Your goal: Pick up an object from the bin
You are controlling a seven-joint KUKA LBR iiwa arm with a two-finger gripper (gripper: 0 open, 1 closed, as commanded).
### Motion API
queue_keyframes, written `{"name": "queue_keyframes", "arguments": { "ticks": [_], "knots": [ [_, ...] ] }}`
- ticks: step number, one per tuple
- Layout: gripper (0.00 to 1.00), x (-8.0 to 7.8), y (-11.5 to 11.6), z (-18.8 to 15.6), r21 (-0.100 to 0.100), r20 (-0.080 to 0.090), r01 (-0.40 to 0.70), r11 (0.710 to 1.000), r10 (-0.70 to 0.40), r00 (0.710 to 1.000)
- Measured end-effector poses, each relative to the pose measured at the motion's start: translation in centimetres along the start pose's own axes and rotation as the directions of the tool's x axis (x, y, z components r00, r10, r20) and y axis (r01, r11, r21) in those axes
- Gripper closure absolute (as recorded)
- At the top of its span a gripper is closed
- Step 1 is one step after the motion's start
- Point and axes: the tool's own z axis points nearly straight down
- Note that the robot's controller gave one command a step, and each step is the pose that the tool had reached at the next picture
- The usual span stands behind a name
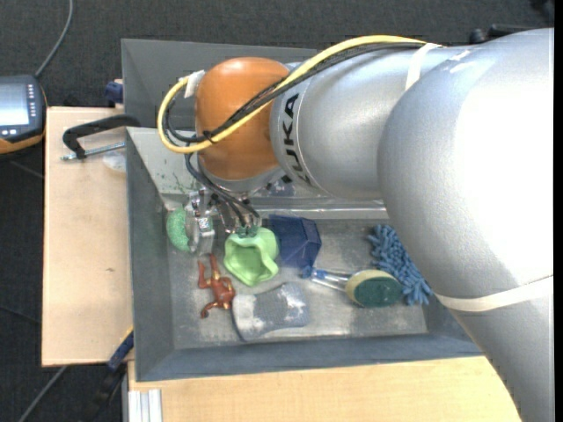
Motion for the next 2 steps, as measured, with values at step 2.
{"name": "queue_keyframes", "arguments": {
  "ticks": [2],
  "knots": [
    [1.00, 0.00, -0.01, 0.00, 0.000, 0.000, 0.000, 1.000, 0.000, 1.000]
  ]
}}
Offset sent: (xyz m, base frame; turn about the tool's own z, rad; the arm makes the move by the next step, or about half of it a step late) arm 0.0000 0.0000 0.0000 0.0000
